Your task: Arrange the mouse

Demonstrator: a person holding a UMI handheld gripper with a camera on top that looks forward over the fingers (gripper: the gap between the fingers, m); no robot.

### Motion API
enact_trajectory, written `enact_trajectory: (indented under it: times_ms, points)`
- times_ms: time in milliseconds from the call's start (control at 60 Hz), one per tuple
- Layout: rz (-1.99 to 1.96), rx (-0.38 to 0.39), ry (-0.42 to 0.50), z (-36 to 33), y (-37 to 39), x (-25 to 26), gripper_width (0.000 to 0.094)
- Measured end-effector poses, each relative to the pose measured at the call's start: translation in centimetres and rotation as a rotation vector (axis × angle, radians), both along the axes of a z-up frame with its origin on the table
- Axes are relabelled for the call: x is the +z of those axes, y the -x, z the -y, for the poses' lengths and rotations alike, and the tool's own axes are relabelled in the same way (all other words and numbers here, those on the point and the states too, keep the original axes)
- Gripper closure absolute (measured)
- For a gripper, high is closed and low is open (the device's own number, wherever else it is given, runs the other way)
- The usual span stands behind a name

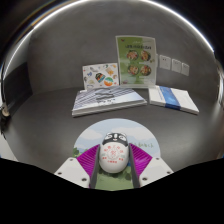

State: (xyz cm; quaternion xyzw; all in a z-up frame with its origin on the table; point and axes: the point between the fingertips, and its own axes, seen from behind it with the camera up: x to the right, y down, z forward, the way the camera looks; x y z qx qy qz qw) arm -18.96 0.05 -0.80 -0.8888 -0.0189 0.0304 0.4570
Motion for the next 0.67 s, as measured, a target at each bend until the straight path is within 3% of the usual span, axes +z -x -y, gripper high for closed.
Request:
enact_trajectory:
  times_ms: [83,100,200,267,667]
  points:
    - [0.027,0.029,0.004,0.2,0.1,0.1,0.0358]
    - [0.028,0.033,0.009,0.4,0.2,0.1,0.0278]
    - [-0.008,0.039,0.020,2.0,0.1,1.0,0.0047]
    - [-0.045,0.046,0.017,3.6,0.2,2.2,0.0091]
    - [-0.155,0.040,0.021,13.5,-4.6,4.9,0.0092]
